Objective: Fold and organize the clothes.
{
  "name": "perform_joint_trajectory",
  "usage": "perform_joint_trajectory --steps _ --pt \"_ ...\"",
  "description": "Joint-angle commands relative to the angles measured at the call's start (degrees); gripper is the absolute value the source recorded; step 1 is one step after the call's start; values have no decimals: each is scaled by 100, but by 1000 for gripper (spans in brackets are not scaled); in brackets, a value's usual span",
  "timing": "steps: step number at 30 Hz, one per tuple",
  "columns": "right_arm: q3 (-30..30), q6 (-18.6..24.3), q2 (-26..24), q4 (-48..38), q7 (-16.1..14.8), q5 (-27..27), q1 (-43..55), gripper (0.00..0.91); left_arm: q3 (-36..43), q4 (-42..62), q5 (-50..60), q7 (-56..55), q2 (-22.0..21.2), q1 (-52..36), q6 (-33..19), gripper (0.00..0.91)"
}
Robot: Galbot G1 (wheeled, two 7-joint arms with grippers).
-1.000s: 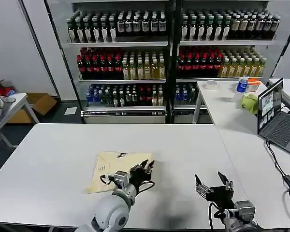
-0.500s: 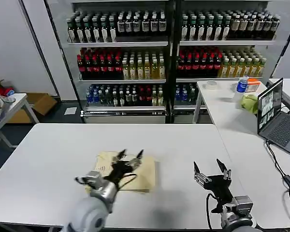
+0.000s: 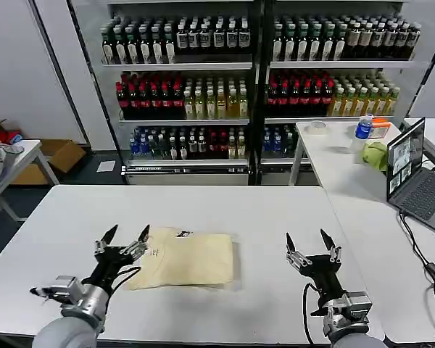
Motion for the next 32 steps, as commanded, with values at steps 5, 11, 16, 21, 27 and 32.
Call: perform_joint_trajectory --steps 5,11,16,21,27,32 --pt "-47 285 66 -39 -22 -173 40 907 -748 -93 186 172 178 583 -179 907" --pt "-13 253 79 80 -12 -345 -34 907 -758 -162 189 184 191 646 -170 907" --pt "41 242 65 124 25 -387 -58 907 -802 -186 170 195 219 651 -166 907" --pt "47 234 76 140 69 -390 -61 907 -828 -205 156 199 233 654 -164 907" --pt "0 182 151 59 5 -350 -40 907 -852 -235 137 207 242 677 -164 907" --pt "-22 106 189 60 59 -370 -18 907 -894 -226 92 205 259 667 -167 907"
